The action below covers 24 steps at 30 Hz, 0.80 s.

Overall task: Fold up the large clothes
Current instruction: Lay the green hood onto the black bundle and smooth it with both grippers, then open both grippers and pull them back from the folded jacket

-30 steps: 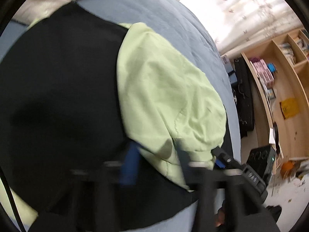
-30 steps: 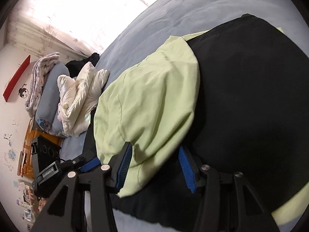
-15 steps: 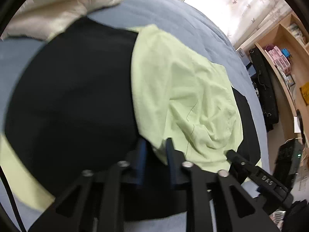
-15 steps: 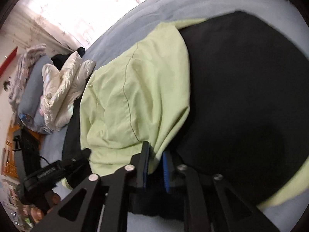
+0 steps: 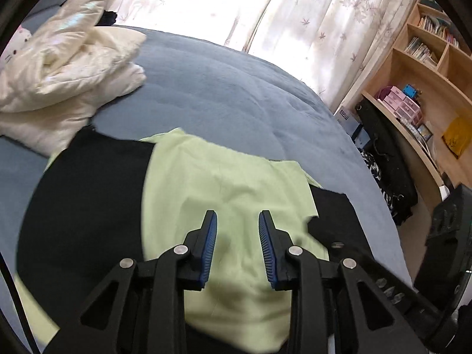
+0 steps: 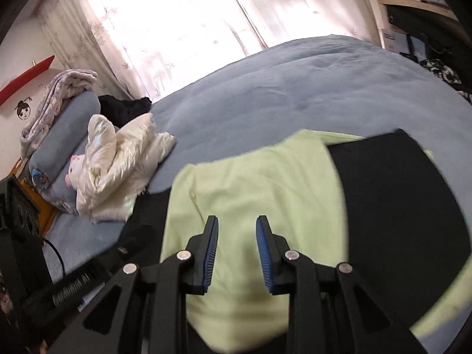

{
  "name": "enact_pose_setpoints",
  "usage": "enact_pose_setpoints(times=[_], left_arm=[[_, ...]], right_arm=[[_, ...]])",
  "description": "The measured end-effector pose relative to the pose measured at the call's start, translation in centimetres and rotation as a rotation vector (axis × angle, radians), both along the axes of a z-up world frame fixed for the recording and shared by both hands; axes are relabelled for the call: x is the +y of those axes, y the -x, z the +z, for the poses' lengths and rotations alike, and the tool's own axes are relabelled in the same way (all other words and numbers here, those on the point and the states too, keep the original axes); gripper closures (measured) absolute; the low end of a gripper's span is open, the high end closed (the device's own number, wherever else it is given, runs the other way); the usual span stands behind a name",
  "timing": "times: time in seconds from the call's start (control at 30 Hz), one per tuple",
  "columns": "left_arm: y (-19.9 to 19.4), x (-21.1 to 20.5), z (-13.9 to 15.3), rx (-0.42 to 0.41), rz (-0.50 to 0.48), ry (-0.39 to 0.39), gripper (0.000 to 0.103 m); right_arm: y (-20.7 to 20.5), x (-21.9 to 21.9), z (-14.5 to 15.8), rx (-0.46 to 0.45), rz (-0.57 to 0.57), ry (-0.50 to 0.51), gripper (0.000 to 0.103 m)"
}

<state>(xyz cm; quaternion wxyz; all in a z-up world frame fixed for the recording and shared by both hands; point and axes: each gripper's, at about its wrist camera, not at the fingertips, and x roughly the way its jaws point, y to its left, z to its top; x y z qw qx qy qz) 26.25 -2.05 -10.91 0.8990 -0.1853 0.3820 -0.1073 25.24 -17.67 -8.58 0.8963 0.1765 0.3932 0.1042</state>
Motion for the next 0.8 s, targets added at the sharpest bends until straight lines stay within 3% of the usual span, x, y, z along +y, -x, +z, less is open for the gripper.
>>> enact_pose_setpoints(times=[0.07, 0.2, 0.27, 0.3, 0.37, 0.53, 0.73, 0.8], left_arm=[[-1.0, -0.2, -1.2, 0.024, 0.009, 0.004, 0.084], [-3.2, 0.1, -5.7, 0.168, 0.003, 0.017, 0.084], [-3.5, 0.2, -7.6, 0.215, 0.002, -0.042, 0.089], [-3.4, 0.6, -8.0, 0.213, -0.004, -0.042, 0.095], [-2.9, 1.9, -8.3, 0.205, -0.007, -0.018, 0.098], [-1.8, 3.6, -8.8, 0.192, -0.015, 0.004, 0.099], [-1.0, 2.9, -7.7, 0.201, 0.005, -0.038, 0.097], [-0.4, 2.8, -6.5, 0.205, 0.015, -0.048, 0.092]], right_arm=[[-1.6, 0.2, -1.5, 0.036, 0.006, -0.039, 0.077], [-3.5, 0.2, -6.2, 0.173, 0.035, -0.040, 0.076], [-3.3, -0.2, -7.5, 0.197, 0.042, 0.009, 0.082], [-2.8, -0.8, -7.7, 0.180, 0.044, 0.026, 0.091], [-1.7, -2.4, -7.5, 0.157, 0.037, 0.068, 0.102], [0.1, -5.8, -7.3, 0.130, -0.024, 0.156, 0.103], [0.2, -6.4, -6.9, 0.160, -0.049, 0.081, 0.099], [0.9, -6.5, -6.2, 0.160, -0.057, 0.067, 0.099]])
